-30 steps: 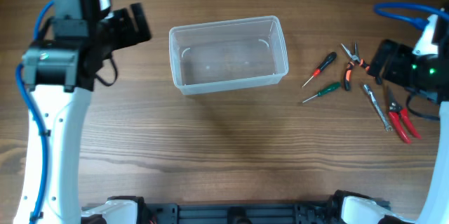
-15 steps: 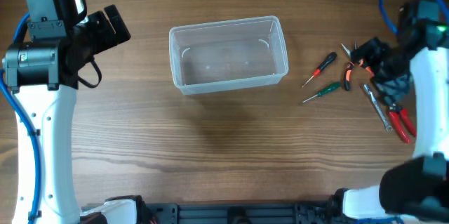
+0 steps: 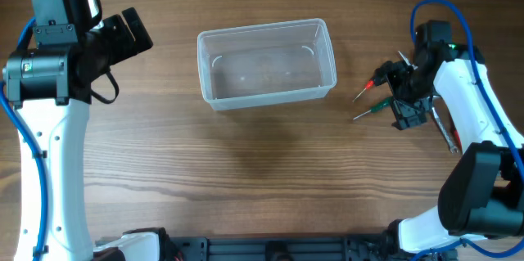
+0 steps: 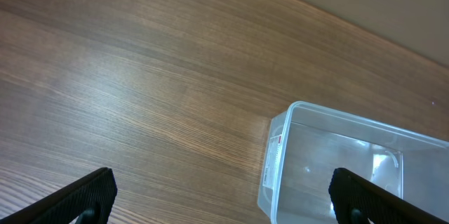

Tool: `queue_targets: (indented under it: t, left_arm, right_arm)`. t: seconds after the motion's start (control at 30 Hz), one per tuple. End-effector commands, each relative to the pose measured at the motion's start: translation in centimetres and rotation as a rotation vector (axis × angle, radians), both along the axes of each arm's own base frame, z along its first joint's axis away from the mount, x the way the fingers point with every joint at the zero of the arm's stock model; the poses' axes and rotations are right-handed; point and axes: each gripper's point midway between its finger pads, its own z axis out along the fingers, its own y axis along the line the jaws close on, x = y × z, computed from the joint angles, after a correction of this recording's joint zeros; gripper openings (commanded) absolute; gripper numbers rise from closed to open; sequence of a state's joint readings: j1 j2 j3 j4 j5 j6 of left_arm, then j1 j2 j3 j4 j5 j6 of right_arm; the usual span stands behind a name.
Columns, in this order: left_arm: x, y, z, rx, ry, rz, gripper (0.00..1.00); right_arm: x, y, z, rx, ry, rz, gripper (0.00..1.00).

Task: Pack container
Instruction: 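Grasp the green-handled screwdriver with the right gripper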

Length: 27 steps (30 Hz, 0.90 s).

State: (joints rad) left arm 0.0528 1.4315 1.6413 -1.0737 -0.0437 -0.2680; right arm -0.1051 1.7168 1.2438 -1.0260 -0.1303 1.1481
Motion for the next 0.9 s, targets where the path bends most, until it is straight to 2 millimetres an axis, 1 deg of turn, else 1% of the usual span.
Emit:
queue_targets:
  t: [0.0, 0.07, 0.13, 0.33, 0.6, 0.77, 0.87]
  left_arm:
    - [0.1, 0.2, -0.1, -0.007, 0.005, 0.011, 1.00]
    - [0.1, 0.2, -0.1, -0.007, 0.004, 0.011, 1.00]
    - [0.1, 0.2, -0.1, -0.007, 0.004, 0.011, 1.00]
    - [0.1, 0.2, -0.1, -0.007, 0.004, 0.011, 1.00]
    - [0.0, 0.2, -0.2, -0.007, 0.006, 0.011, 1.00]
    - [-0.1, 0.2, -0.2, -0.007, 0.011, 0.011, 1.00]
    - [-0.1, 0.1, -0.2, -0.007, 0.011, 0.011, 1.00]
  right_arm:
    - [0.2, -0.5, -0.4, -0.034, 0.003, -0.085, 1.00]
    - [0.7, -0.6, -0.6, -0.037, -0.008, -0.088, 1.00]
    - [0.7, -0.7, -1.1, -0.045, 0.005, -0.090, 1.00]
    - [0.5, -0.9, -3.9, -0.053, 0.076, -0.077, 1.00]
    - [1.6, -1.0, -6.2, -0.052, 0.080, -0.079, 1.00]
    - [1.2, -1.0, -8.0, -0.049, 0.125, -0.078, 1.00]
    - [1.1, -1.0, -8.5, -0.048, 0.140, -0.080, 1.00]
